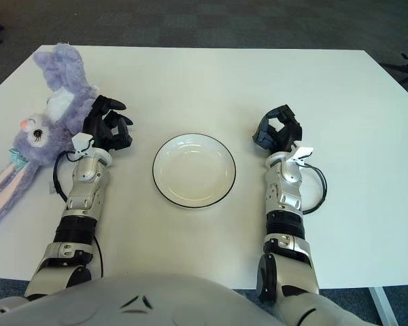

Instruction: Put the doll into the plate.

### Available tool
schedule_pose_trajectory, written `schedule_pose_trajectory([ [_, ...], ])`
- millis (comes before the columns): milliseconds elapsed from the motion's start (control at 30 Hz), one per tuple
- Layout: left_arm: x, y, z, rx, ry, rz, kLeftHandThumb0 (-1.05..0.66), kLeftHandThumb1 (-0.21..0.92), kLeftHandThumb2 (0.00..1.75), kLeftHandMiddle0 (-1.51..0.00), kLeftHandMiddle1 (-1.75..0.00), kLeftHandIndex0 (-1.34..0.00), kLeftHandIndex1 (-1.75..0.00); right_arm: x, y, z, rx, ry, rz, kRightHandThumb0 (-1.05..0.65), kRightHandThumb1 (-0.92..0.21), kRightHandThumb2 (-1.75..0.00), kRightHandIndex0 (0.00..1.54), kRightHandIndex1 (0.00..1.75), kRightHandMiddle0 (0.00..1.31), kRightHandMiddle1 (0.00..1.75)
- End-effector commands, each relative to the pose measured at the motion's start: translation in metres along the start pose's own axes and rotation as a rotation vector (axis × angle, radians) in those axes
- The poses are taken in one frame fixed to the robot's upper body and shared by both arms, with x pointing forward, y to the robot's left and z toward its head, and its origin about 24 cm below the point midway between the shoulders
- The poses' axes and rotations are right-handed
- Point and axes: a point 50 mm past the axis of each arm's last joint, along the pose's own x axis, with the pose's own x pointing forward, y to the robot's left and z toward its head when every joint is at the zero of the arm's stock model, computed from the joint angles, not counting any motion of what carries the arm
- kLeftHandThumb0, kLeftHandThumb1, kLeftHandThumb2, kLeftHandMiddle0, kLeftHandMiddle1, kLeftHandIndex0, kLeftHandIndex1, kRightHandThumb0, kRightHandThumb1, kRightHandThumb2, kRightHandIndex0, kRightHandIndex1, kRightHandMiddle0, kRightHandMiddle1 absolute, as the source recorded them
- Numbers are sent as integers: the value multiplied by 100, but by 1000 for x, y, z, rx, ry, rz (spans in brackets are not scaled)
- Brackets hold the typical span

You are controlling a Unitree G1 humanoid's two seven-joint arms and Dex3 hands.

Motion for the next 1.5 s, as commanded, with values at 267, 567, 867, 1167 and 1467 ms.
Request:
schedule_pose_trajectory([
  [267, -14, 6, -16, 8, 65, 8, 0, 34, 130, -48, -175, -47, -175, -11, -7, -21, -9, 109, -21, -47, -37, -125, 117, 175, 57, 175],
  [567, -14, 6, -16, 16, 65, 12, 0, 35, 129, -48, -175, -46, -175, -11, -7, -21, -4, 111, -27, -47, -37, -125, 118, 175, 57, 175],
  [867, -14, 6, -16, 15, 62, 10, 0, 35, 129, -48, -175, -47, -175, -11, -6, -22, -5, 112, -24, -47, -37, -125, 119, 175, 58, 175],
  [1167, -13, 6, -15, 12, 56, 7, 0, 34, 130, -48, -175, -47, -175, -10, -5, -22, -2, 117, -23, -47, -37, -125, 119, 175, 57, 175],
  [1467, -12, 8, -8, 26, 2, 7, 0, 35, 129, -48, -175, -47, -175, -10, -5, -22, 1, 120, -26, -47, -37, -124, 120, 175, 57, 175],
])
